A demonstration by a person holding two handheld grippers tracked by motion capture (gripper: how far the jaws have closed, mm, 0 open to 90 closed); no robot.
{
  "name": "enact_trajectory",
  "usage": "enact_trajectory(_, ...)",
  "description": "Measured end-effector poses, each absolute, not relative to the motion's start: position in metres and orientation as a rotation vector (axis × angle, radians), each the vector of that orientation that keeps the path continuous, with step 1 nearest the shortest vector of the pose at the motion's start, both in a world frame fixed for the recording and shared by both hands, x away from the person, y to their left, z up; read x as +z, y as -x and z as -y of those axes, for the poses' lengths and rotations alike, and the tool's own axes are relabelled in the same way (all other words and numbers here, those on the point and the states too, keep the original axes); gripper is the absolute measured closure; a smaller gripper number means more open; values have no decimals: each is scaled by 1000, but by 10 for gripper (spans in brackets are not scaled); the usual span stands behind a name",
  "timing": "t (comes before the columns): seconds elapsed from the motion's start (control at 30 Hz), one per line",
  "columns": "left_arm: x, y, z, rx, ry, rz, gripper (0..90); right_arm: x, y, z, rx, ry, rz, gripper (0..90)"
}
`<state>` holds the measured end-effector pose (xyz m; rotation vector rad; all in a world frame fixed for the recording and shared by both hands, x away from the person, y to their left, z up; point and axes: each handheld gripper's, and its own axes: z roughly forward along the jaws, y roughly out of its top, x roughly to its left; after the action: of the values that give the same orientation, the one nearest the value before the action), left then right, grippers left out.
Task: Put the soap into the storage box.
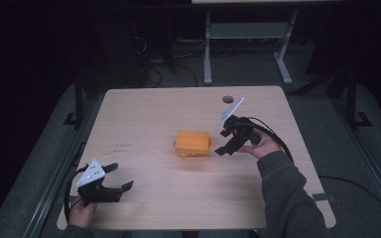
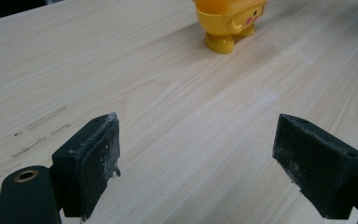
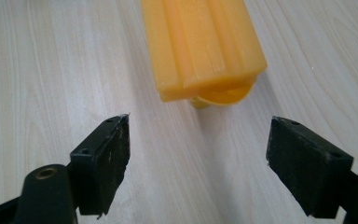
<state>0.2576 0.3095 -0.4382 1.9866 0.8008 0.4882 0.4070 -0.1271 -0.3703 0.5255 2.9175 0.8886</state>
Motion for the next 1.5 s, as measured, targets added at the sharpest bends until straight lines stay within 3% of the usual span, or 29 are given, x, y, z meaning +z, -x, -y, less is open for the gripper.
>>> enact_trajectory(1.5,-441,-258,-308,486,-1994,-807,143,-390,-362,195,962,-752,-2839,205)
